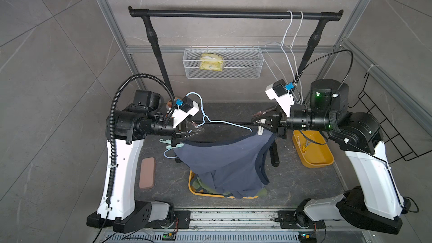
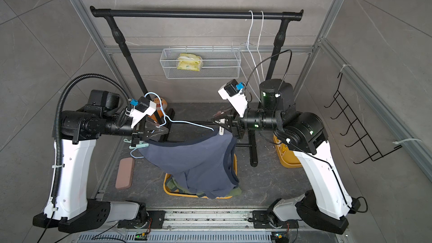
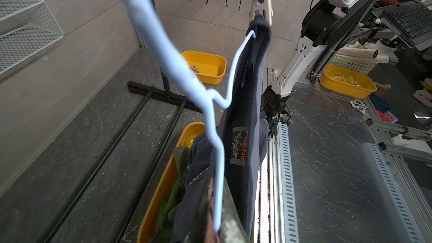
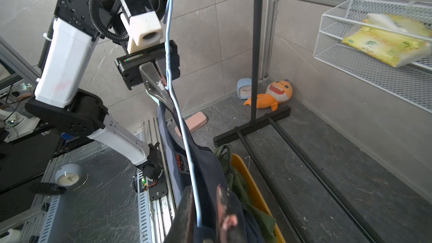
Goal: Remove the clothespins securing tank tops to the hanger
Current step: Remove the clothespin from the hanger, then place the clothespin in the storage box.
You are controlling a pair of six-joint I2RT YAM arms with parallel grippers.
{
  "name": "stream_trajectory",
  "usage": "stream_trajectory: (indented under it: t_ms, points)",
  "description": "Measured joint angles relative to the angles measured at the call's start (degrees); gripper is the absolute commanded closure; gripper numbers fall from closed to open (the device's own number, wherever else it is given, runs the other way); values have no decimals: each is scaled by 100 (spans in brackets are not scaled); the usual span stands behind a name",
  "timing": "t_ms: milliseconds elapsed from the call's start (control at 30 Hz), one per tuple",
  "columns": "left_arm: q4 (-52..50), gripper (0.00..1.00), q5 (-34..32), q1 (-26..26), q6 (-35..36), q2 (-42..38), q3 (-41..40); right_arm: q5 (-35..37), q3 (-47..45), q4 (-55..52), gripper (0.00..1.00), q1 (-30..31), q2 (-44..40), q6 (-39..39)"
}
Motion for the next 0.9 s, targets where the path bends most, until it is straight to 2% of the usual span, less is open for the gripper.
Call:
stream_trajectory:
  t_ms: [233,400,533,667,767,900]
  points:
    - [162,100,-142,-50,-4,-2,-181,1152,114,136,100,-4,-470,367]
    - [260,100,-168,-111,-2,-2,-203,2011,-776,-31,100,-4,-1556,688]
    - [264,100,-186,-142,4,2,-192,2520,-2175,-389,100,-4,-2559,1113]
    - [264,100,-190,-164,24,9,-114,3012,-4157,-627,100,-4,-3178,1781]
    - [264,100,-184,-175,37,9,-90,3451,-5455,-636,100,-4,-3364,2332]
    - [264,100,-144,-201,46,9,-90,4026,-6411,-551,100,-72,-3080,2898]
